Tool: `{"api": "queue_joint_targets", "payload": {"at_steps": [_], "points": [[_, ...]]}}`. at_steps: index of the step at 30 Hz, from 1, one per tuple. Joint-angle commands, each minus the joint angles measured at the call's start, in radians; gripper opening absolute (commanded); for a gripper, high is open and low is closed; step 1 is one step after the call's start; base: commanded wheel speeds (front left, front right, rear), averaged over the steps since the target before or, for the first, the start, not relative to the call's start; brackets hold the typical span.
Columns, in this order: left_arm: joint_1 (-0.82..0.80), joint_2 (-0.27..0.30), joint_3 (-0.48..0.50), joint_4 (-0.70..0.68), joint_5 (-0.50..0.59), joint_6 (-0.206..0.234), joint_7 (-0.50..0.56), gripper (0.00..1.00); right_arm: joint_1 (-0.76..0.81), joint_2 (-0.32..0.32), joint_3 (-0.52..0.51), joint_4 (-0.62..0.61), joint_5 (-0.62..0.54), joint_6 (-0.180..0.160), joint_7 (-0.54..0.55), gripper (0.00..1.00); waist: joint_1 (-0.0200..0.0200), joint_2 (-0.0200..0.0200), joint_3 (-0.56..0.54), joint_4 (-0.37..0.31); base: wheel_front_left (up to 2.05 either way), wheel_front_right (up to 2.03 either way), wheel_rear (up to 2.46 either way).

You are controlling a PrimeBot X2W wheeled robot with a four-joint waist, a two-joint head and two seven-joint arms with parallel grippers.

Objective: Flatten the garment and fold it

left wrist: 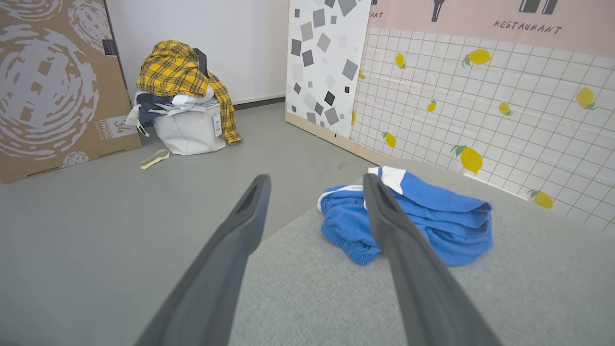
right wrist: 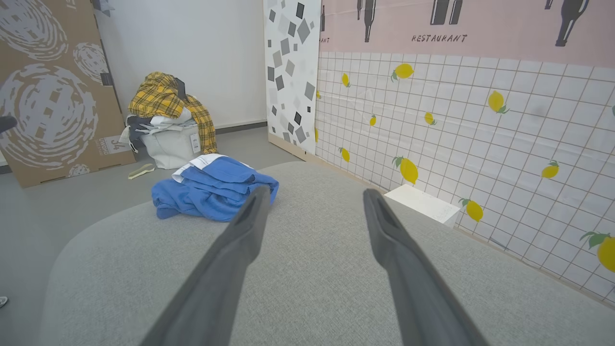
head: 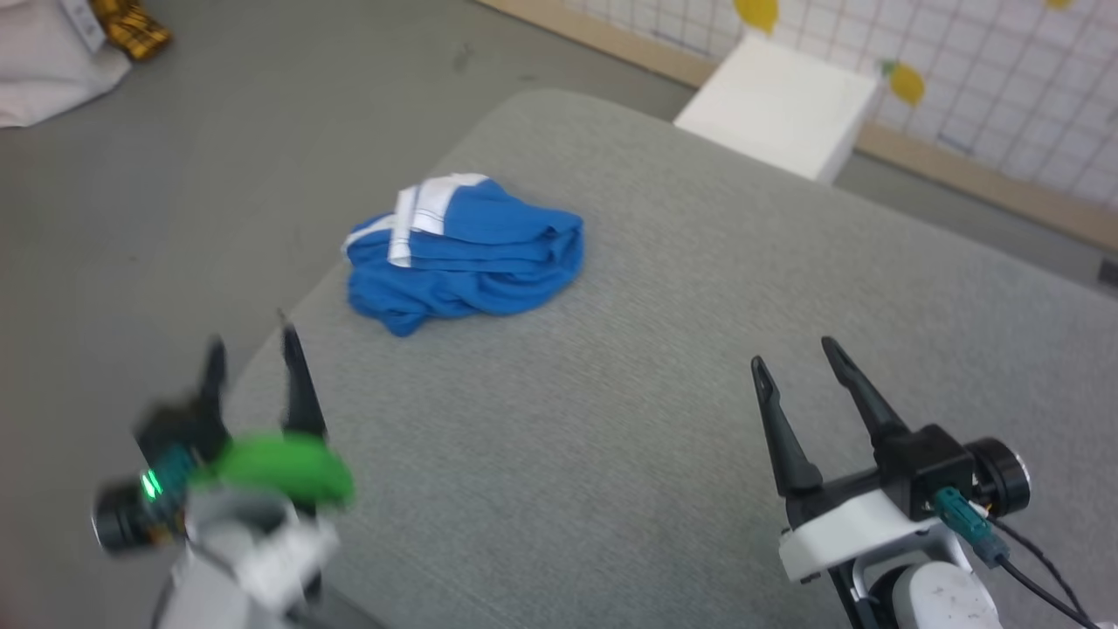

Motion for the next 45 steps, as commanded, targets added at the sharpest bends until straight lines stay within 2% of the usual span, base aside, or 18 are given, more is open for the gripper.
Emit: {"api": "queue_joint_targets", "payload": {"at_steps": [1, 7, 14, 17, 22, 30, 36, 37, 38, 39, 41, 45], "points": [[-0.063, 0.003, 0.016, 0.022, -0.025, -0.003, 0.013, 1.0, -0.018, -0.001, 0.001, -0.012, -0.013, 0.006, 0.005, 1.0, -0.0001, 0.0, 0.072, -0.066, 0.0, 0.0, 0.0], [-0.284, 0.052, 0.076, 0.16, -0.104, -0.025, 0.101, 1.0, -0.05, -0.002, 0.007, -0.043, -0.046, 0.006, 0.024, 1.0, -0.0001, 0.0, 0.196, -0.16, 0.0, 0.0, 0.0], [-0.502, 0.123, 0.124, 0.331, -0.187, -0.029, 0.311, 1.0, -0.094, -0.02, 0.012, -0.085, -0.058, 0.006, 0.035, 1.0, -0.0001, 0.0, 0.352, -0.255, 0.0, 0.0, 0.0], [-0.56, 0.151, 0.148, 0.39, -0.22, -0.011, 0.408, 1.0, -0.114, -0.026, 0.02, -0.095, -0.053, 0.006, 0.035, 1.0, -0.0001, 0.0, 0.403, -0.295, 0.0, 0.0, 0.0], [-0.605, 0.214, 0.188, 0.456, -0.251, 0.042, 0.554, 1.0, -0.166, -0.027, 0.033, -0.107, -0.037, 0.006, 0.023, 1.0, -0.0001, 0.0, 0.49, -0.368, 0.0, 0.0, 0.0], [-0.562, 0.23, 0.218, 0.473, -0.276, 0.139, 0.706, 1.0, -0.192, -0.028, 0.013, -0.111, -0.027, 0.006, 0.003, 1.0, -0.0001, 0.0, 0.568, -0.419, 0.0, 0.0, 0.0], [-0.501, 0.23, 0.217, 0.449, -0.288, 0.176, 0.808, 1.0, -0.196, -0.028, 0.013, -0.085, -0.009, 0.006, -0.014, 1.0, -0.0001, 0.0, 0.55, -0.433, 0.0, 0.0, 0.0], [-0.492, 0.231, 0.216, 0.441, -0.292, 0.175, 0.822, 0.93, -0.197, -0.028, 0.014, -0.081, -0.006, 0.006, -0.017, 1.0, -0.0001, 0.0, 0.542, -0.434, 0.0, 0.0, 0.0], [-0.481, 0.235, 0.216, 0.425, -0.294, 0.167, 0.826, 0.31, -0.197, -0.028, 0.014, -0.075, -0.001, 0.006, -0.02, 1.0, -0.0001, 0.0, 0.529, -0.434, 0.0, 0.0, 0.0], [-0.473, 0.244, 0.218, 0.411, -0.291, 0.162, 0.813, 0.0, -0.197, -0.028, 0.014, -0.07, 0.003, 0.006, -0.023, 1.0, -0.0001, 0.0, 0.517, -0.435, 0.0, 0.0, 0.0], [-0.458, 0.262, 0.234, 0.371, -0.277, 0.161, 0.733, 0.0, -0.193, -0.028, 0.014, -0.06, 0.012, 0.006, -0.029, 1.0, -0.0001, 0.0, 0.484, -0.435, 0.0, 0.0, 0.0], [-0.436, 0.297, 0.272, 0.305, -0.222, 0.164, 0.473, 0.0, -0.175, -0.028, 0.009, -0.032, 0.035, 0.006, -0.041, 1.0, -0.0001, 0.0, 0.394, -0.434, 0.0, 0.0, 0.0]]}}
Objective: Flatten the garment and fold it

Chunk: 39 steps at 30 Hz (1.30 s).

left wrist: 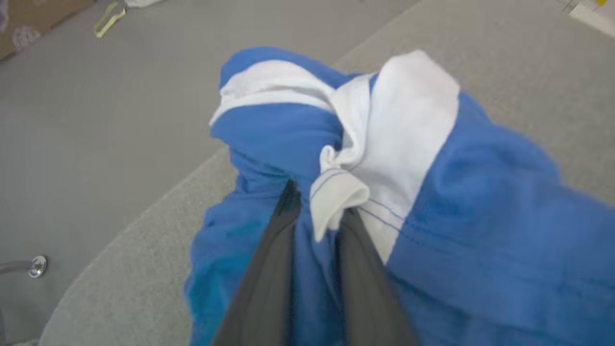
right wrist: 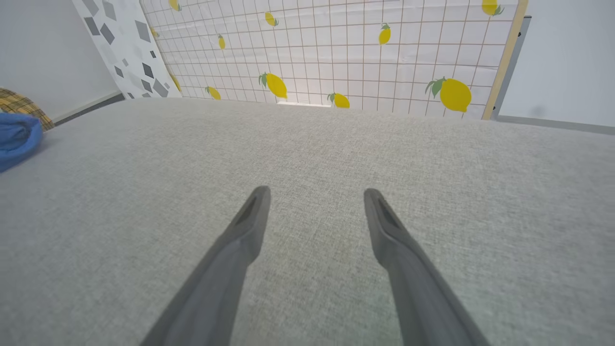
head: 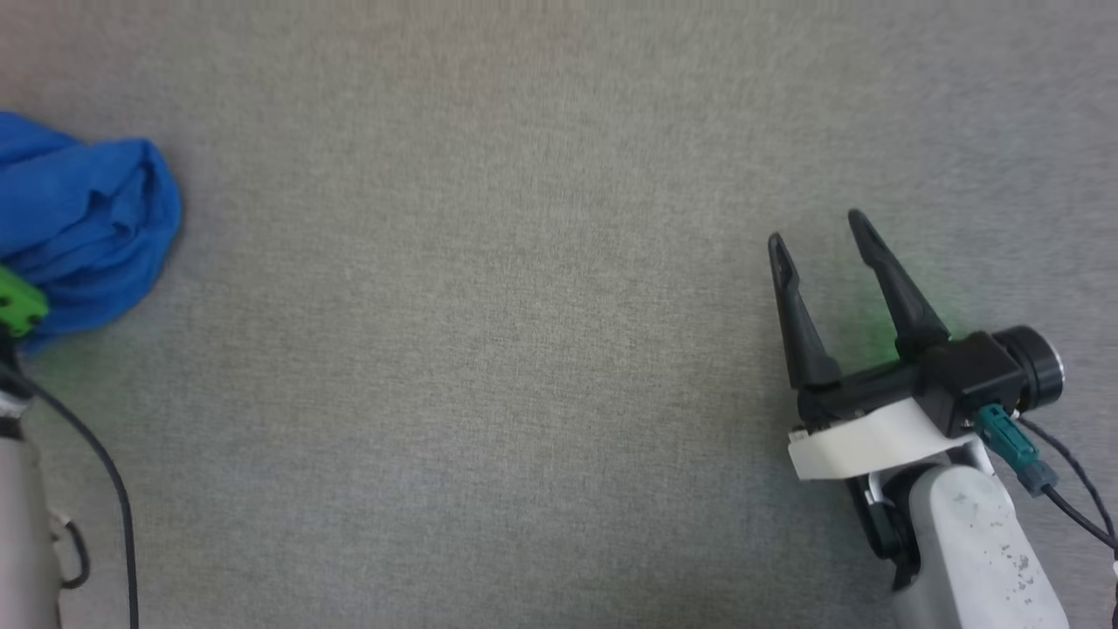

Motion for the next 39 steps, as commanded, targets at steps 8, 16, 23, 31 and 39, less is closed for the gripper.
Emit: {"api": "queue_joint_targets", "payload": {"at_steps": [8, 16, 23, 31, 39], "points": [[-0.044, 0.078, -0.027, -0.05, 0.089, -0.129, -0.402, 0.0, 0.079, -0.002, -0.031, 0.046, 0.047, 0.005, -0.021, 1.0, -0.0001, 0.0, -0.28, 0.016, 0.0, 0.0, 0.0], [-0.171, 0.059, -0.206, -0.131, 0.193, -0.235, -0.517, 0.0, 0.139, -0.002, -0.067, 0.051, 0.069, 0.005, -0.026, 1.0, -0.0001, 0.0, -0.412, -0.007, 0.0, 0.0, 0.0], [-0.24, -0.061, -0.394, -0.165, 0.237, -0.308, -0.497, 0.0, 0.157, -0.002, -0.068, 0.045, 0.081, 0.005, -0.027, 1.0, -0.0001, 0.0, -0.458, -0.083, 0.0, 0.0, 0.0], [-0.19, -0.257, -0.586, -0.095, 0.226, -0.363, -0.42, 0.0, 0.168, -0.002, -0.066, 0.037, 0.083, 0.005, -0.015, 1.0, -0.0001, 0.0, -0.463, -0.225, 0.0, 0.0, 0.0], [-0.086, -0.341, -0.726, 0.154, 0.167, -0.394, -0.18, 0.0, 0.182, -0.002, -0.059, 0.029, 0.087, 0.005, -0.005, 1.0, -0.0001, 0.0, -0.456, -0.352, 0.0, 0.0, 0.0]]}}
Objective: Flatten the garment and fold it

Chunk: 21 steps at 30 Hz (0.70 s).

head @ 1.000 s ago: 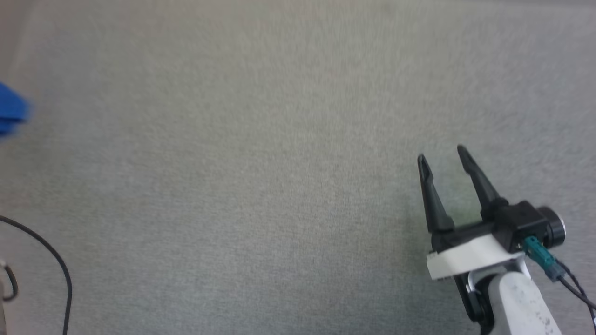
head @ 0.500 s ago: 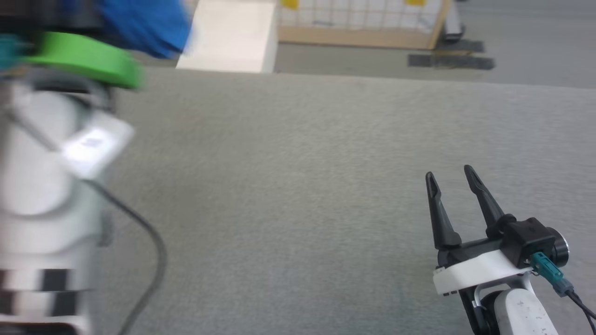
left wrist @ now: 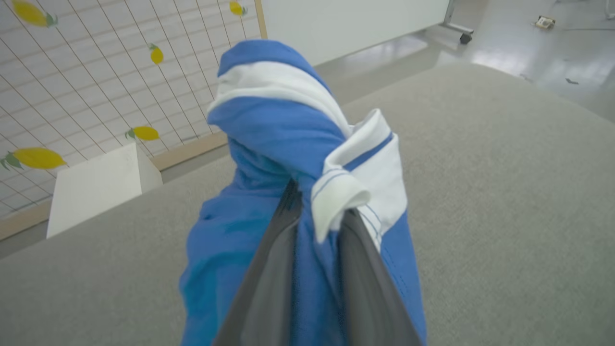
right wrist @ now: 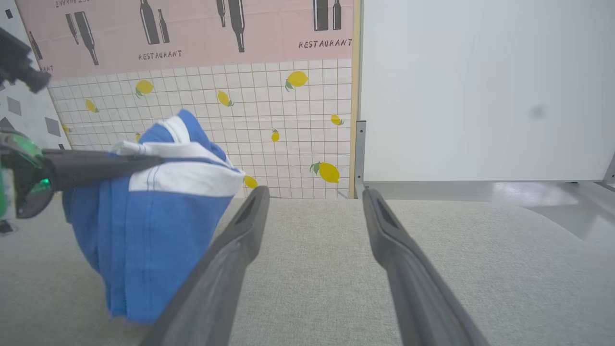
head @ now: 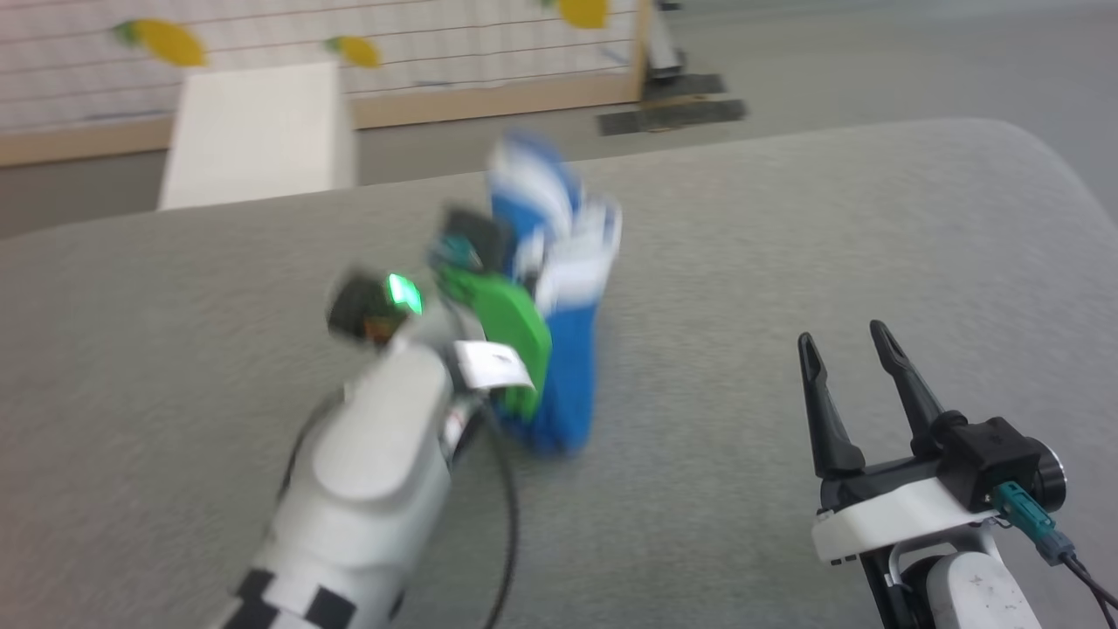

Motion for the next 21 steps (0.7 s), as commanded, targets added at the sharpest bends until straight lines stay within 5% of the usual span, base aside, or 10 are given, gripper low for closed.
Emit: {"api": "queue_joint_targets", "payload": {"at_steps": [1, 10, 11, 12, 16, 21], "points": [[0.018, -0.003, -0.021, 0.032, -0.012, -0.008, 0.042, 0.0, 0.016, -0.002, 0.004, -0.003, 0.004, 0.005, 0.005, 1.0, 0.0001, -0.0001, 0.001, -0.09, 0.0, 0.0, 0.0], [0.094, -0.015, -0.115, 0.232, -0.121, -0.034, 0.386, 0.0, 0.027, -0.002, 0.014, -0.001, 0.013, 0.005, 0.004, 1.0, 0.0001, -0.0001, -0.004, -0.125, 0.0, 0.0, 0.0], [0.095, -0.016, -0.116, 0.228, -0.135, -0.035, 0.392, 0.44, 0.027, -0.002, 0.015, -0.002, 0.016, 0.005, 0.004, 1.0, 0.0001, -0.0001, -0.004, -0.121, 0.0, 0.0, 0.0], [0.093, -0.016, -0.118, 0.216, -0.138, -0.035, 0.378, 1.0, 0.027, -0.002, 0.014, -0.003, 0.019, 0.005, 0.003, 1.0, 0.0001, -0.0001, -0.003, -0.118, 0.0, 0.0, 0.0], [0.081, -0.016, -0.089, 0.144, -0.146, 0.0, 0.221, 1.0, 0.022, -0.002, 0.012, -0.006, 0.024, 0.005, 0.001, 1.0, 0.0001, -0.0001, -0.001, -0.094, 0.0, 0.0, 0.0], [0.088, 0.014, -0.015, -0.004, -0.123, 0.061, -0.127, 1.0, 0.023, -0.002, -0.006, -0.011, 0.019, 0.005, -0.002, 1.0, 0.0001, -0.0001, -0.006, -0.046, 0.0, 0.0, 0.0]]}}
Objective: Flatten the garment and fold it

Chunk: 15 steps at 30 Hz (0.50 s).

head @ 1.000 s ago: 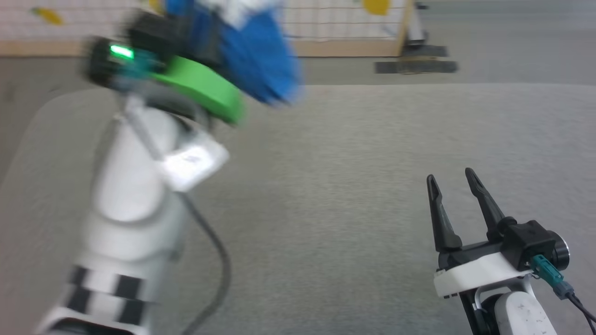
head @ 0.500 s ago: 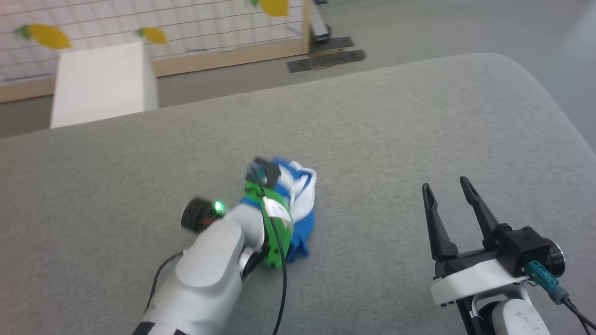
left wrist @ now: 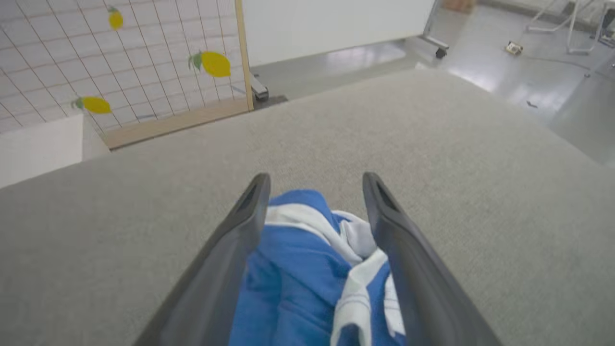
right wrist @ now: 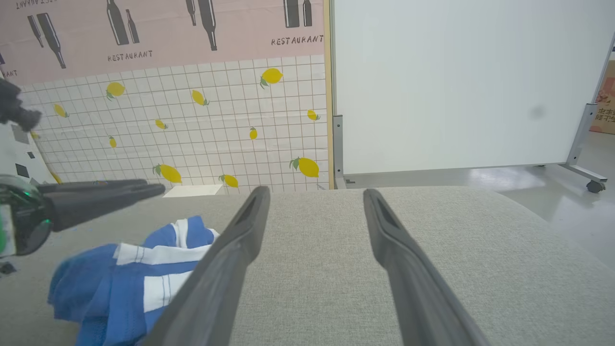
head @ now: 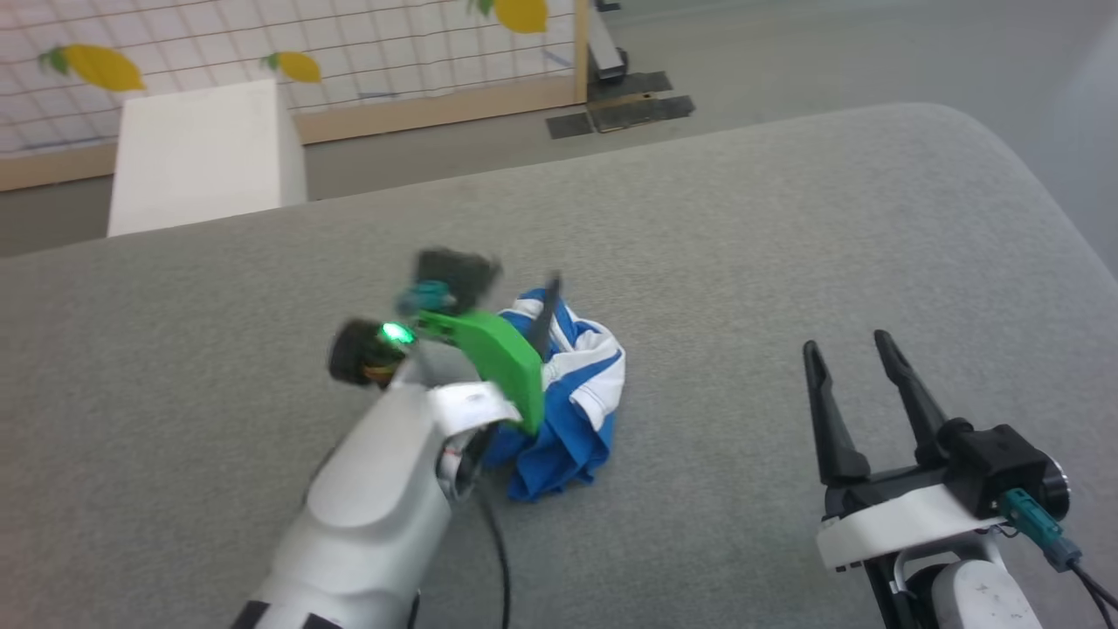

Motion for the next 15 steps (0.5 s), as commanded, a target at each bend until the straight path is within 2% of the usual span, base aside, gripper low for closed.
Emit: {"api": "queue_joint_targets", "payload": {"at_steps": [1, 3, 5, 11, 15], "points": [[0.024, 0.021, 0.021, -0.032, 0.016, 0.017, -0.076, 1.0, 0.007, -0.001, -0.005, -0.007, -0.001, 0.005, -0.008, 1.0, 0.0001, -0.0001, -0.005, 0.035, 0.0, 0.0, 0.0], [0.052, 0.043, 0.045, -0.091, 0.024, 0.034, -0.185, 1.0, 0.009, -0.001, -0.013, -0.01, -0.005, 0.005, -0.008, 1.0, 0.0001, -0.0001, -0.009, 0.06, 0.0, 0.0, 0.0], [0.098, 0.066, 0.081, -0.165, 0.023, 0.048, -0.239, 1.0, 0.013, -0.001, -0.021, -0.013, -0.009, 0.005, -0.007, 1.0, 0.0001, -0.0001, -0.014, 0.088, 0.0, 0.0, 0.0], [0.274, 0.118, 0.192, -0.398, 0.047, 0.066, -0.259, 1.0, 0.019, -0.001, -0.038, -0.02, -0.018, 0.005, -0.003, 1.0, 0.0001, -0.0001, -0.029, 0.154, 0.0, 0.0, 0.0], [0.407, 0.128, 0.269, -0.486, 0.071, 0.065, -0.259, 1.0, 0.022, -0.001, -0.041, -0.021, -0.024, 0.005, -0.001, 1.0, 0.0001, -0.0001, -0.039, 0.187, 0.0, 0.0, 0.0]]}}
